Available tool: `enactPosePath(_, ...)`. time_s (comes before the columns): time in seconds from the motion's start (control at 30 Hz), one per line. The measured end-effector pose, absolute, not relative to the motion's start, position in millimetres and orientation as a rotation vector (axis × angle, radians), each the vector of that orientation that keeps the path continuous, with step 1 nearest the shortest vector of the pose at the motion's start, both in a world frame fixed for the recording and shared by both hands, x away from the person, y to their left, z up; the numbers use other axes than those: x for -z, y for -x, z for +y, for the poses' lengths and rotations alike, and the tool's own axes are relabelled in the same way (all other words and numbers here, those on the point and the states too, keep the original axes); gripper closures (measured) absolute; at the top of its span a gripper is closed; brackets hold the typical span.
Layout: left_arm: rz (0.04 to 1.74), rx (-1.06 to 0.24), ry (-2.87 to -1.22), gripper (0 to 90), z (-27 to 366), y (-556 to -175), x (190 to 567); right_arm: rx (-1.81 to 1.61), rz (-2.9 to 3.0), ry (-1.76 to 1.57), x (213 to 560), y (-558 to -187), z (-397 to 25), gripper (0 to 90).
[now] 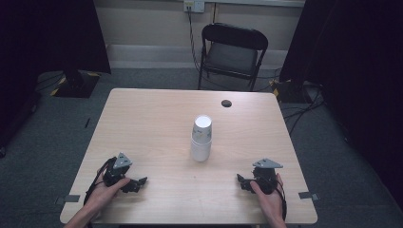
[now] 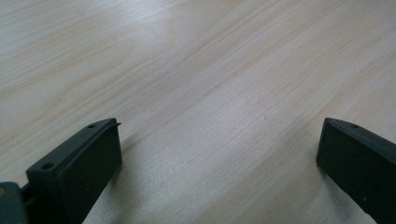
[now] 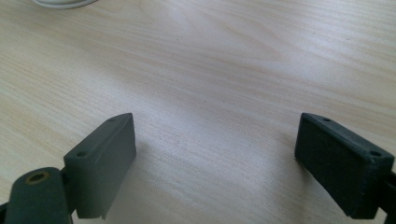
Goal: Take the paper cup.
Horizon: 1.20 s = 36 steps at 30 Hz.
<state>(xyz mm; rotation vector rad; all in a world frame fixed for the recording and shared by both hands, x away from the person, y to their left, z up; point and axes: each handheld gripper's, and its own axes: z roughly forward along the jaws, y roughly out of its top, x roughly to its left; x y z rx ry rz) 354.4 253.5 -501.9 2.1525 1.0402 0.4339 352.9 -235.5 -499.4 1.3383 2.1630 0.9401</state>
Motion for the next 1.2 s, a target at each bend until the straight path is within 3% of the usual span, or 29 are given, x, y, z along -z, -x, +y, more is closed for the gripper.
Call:
enactPosePath(0.47,1.04,-0.434,-2.152,0.0,253.4,-354.4,501.9,-1.07,2.164,-1.291,484.7,-347.5,-227.4,20.1)
enactPosePath(1.2,1.039,-0.434,-2.152,0.0,253.5,-354.4,501.9,-1.314,2.206,-1.019,433.5,-354.8,-190.2,14.9)
